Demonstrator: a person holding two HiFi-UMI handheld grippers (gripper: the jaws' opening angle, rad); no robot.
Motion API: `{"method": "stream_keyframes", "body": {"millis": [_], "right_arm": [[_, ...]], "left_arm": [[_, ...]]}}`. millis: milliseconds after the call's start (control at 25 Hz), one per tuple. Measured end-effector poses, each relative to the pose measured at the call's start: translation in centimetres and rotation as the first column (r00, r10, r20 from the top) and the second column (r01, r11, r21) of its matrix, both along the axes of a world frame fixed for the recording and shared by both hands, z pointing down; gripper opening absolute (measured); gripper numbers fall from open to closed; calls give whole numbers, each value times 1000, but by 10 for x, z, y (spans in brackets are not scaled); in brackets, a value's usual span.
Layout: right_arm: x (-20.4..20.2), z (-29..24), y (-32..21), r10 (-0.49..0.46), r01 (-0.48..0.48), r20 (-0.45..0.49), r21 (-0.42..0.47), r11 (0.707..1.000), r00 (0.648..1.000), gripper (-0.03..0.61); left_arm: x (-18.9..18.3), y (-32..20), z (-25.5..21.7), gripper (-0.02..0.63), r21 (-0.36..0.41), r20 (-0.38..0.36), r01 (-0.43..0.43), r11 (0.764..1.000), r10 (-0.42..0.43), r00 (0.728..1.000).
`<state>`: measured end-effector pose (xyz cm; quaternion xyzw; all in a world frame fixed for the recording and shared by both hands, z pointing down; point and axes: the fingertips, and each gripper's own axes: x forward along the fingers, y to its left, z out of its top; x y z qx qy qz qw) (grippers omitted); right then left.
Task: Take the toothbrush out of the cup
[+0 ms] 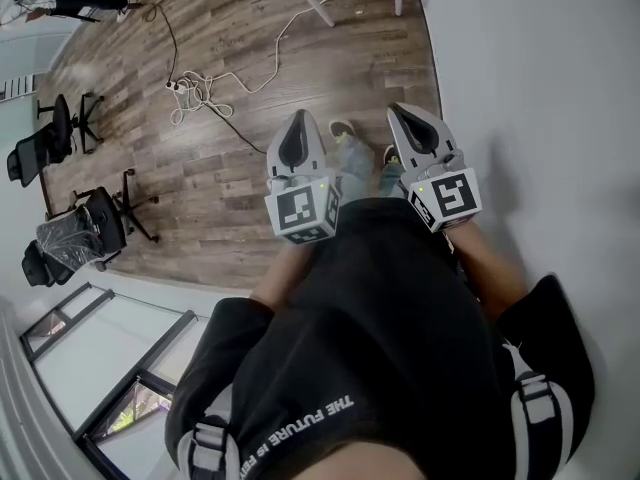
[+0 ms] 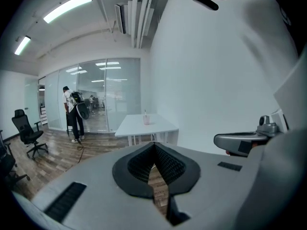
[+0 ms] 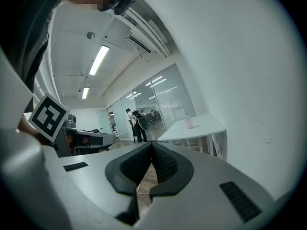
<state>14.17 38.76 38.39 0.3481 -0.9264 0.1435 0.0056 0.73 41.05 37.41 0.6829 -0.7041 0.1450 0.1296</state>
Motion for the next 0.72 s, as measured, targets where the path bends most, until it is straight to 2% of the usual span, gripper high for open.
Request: {"method": "stream_keyframes", "body": {"millis": [280, 440, 720], "right_arm": [[-28, 2, -23, 16, -15, -41, 11, 1000, 999, 14], [-54, 4, -45, 31, -29, -69, 21, 999, 997, 14], [-99, 1, -95, 53, -52, -104, 13, 999, 993, 14]], "left_arm": [[-26, -25, 8, 7, 6, -40, -16, 1000, 17, 999], [-53, -48, 17, 6, 3, -76, -22, 1000, 22, 997], [-103, -95, 13, 6, 26, -90, -33, 999, 35, 995]]}}
